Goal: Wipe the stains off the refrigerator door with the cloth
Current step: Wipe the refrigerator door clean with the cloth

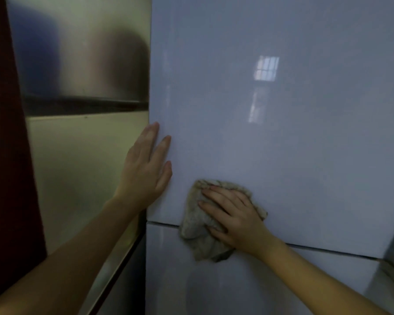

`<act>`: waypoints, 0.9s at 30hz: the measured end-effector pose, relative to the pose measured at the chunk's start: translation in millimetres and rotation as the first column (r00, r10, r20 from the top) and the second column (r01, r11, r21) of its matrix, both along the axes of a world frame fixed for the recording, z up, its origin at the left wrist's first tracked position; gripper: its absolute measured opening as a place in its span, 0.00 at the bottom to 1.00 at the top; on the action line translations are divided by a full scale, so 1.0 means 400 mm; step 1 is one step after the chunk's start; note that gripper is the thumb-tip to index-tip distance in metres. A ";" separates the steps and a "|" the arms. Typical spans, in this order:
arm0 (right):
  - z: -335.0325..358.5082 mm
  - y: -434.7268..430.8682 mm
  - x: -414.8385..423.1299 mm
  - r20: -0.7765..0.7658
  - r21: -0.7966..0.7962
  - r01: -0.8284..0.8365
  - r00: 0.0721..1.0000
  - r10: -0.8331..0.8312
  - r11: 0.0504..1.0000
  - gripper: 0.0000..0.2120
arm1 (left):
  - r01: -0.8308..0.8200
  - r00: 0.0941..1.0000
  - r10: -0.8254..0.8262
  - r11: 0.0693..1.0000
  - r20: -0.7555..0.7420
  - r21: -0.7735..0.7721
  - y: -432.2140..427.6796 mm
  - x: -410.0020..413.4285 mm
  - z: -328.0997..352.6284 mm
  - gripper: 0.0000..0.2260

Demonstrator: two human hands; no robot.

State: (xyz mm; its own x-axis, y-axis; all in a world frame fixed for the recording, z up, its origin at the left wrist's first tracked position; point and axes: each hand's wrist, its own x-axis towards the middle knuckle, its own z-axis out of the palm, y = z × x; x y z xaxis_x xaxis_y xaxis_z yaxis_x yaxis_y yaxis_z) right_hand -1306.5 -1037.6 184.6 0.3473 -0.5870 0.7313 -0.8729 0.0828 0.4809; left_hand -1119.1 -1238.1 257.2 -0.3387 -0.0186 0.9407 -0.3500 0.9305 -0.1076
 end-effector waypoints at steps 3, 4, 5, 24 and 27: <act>-0.017 0.125 -0.080 0.030 -0.042 0.061 0.998 -0.060 0.997 0.25 | -0.022 1.000 0.022 0.999 -0.001 -0.035 0.002 -0.002 0.002 0.24; -0.027 0.168 -0.106 0.043 -0.054 0.083 0.996 -0.081 0.995 0.26 | -0.025 1.000 0.025 0.998 0.003 -0.054 0.004 -0.004 0.002 0.24; -0.036 0.207 -0.130 0.055 -0.061 0.105 0.993 -0.102 0.993 0.27 | -0.024 1.000 0.025 0.997 0.011 -0.070 0.008 -0.006 0.000 0.24; 0.034 0.565 -0.338 0.260 -0.233 0.338 0.925 -0.276 0.912 0.33 | 0.036 0.998 -0.034 0.998 0.049 -0.043 0.212 -0.154 0.054 0.23; 0.166 0.576 -0.334 0.306 -0.281 0.341 0.918 -0.253 0.897 0.31 | 0.047 0.998 -0.045 0.998 0.039 -0.048 0.221 -0.153 0.150 0.23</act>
State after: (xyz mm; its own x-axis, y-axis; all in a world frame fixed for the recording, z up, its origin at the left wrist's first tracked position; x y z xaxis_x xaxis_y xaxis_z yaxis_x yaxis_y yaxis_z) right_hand -1440.1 -807.0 250.9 -0.0300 -0.3493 0.9365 -0.8705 0.4696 0.1473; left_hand -1180.1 -1149.9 317.1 -0.3736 0.0440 0.9265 -0.3014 0.9389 -0.1662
